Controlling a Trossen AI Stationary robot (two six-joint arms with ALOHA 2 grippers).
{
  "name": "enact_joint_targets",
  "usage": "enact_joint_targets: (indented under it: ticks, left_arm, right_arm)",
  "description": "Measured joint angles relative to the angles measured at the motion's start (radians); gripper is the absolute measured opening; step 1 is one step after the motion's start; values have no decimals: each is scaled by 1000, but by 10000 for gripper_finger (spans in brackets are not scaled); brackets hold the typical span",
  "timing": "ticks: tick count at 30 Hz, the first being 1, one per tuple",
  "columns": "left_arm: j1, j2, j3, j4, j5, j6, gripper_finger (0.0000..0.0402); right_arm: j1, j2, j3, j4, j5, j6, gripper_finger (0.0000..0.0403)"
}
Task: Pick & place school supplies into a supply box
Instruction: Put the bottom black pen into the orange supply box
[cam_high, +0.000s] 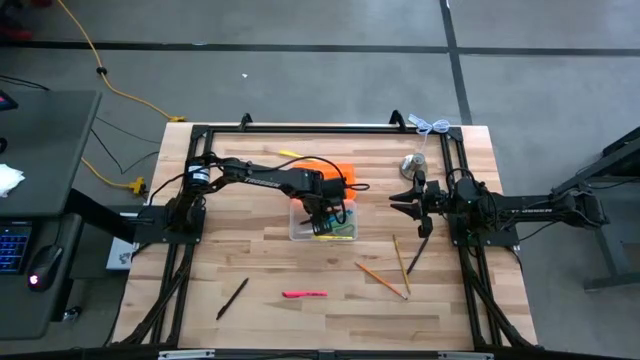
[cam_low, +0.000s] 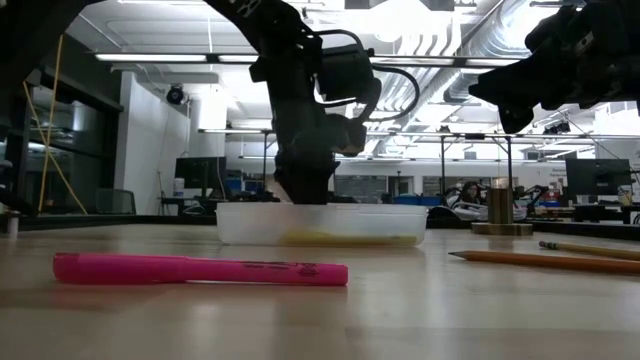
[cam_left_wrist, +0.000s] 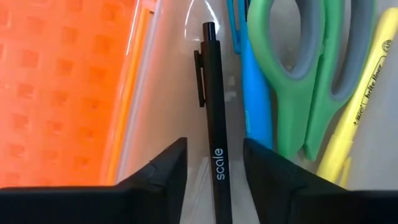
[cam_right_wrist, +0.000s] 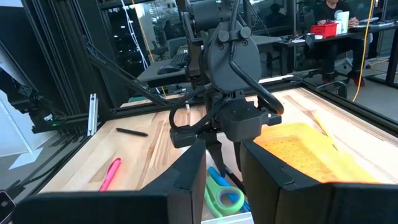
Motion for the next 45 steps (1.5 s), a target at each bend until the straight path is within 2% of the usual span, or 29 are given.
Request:
enact_joint_targets:
  ticks: [5, 13, 24, 35, 45]
  left_arm:
    - [0, 0, 0, -1, 0, -4, 197]
    - [0, -37, 0, -7, -6, -8, 189]
    - [0, -156, 0, -53, -5, -57, 182]
    - [-30, -350, 1, -233, -1, -247, 171]
    - [-199, -459, 1, -387, 2, -512, 146]
  right_arm:
    - [0, 0, 0, 0, 0, 0, 78]
    - [0, 0, 0, 0, 0, 0, 78]
    - [0, 0, 0, 1, 0, -4, 78]
    - [0, 0, 0, 1, 0, -7, 78]
    - [0, 0, 0, 2, 0, -8, 78]
